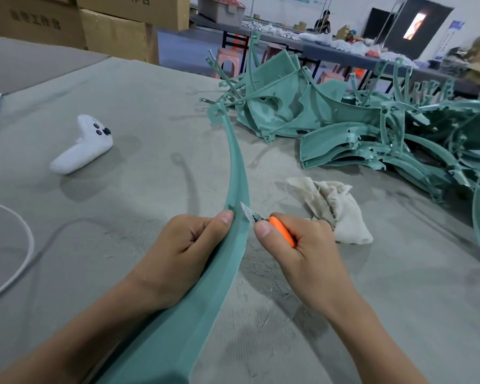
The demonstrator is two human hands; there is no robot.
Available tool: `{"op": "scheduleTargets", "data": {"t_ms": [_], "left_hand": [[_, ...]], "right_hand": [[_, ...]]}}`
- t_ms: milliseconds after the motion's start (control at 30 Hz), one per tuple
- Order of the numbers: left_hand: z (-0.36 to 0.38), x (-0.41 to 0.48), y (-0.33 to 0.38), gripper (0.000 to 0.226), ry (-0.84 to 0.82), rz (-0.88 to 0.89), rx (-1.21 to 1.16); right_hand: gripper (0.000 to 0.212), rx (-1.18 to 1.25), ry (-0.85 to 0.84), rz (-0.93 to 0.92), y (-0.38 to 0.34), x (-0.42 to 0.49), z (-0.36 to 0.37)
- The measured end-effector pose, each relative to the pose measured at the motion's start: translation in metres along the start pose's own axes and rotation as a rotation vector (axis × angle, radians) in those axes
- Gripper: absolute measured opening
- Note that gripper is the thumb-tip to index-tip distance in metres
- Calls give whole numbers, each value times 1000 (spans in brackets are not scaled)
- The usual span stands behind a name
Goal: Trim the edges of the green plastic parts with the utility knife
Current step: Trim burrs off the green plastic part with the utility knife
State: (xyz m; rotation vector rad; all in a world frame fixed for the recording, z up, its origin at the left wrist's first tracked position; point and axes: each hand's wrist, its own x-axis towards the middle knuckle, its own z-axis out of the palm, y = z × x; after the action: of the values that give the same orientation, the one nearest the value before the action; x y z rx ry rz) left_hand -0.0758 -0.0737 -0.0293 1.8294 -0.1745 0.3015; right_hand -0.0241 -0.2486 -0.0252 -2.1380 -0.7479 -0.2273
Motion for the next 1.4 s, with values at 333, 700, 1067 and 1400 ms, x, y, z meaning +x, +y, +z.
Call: {"op": "scheduleTargets", "data": {"t_ms": [333,700,1067,1400], "left_hand": [[3,-6,0,51,-103,-23,-59],[0,-9,3,50,-236,1,-74],[6,-15,9,47,-354,-12,-99],[4,-11,10,53,-250,-15,-161]], "right_hand": [[57,3,73,18,2,3,-3],[57,-41,116,-7,8,7,-8],[53,35,202,-9,14,13,-15],[69,140,183,-61,15,8,-15]]}}
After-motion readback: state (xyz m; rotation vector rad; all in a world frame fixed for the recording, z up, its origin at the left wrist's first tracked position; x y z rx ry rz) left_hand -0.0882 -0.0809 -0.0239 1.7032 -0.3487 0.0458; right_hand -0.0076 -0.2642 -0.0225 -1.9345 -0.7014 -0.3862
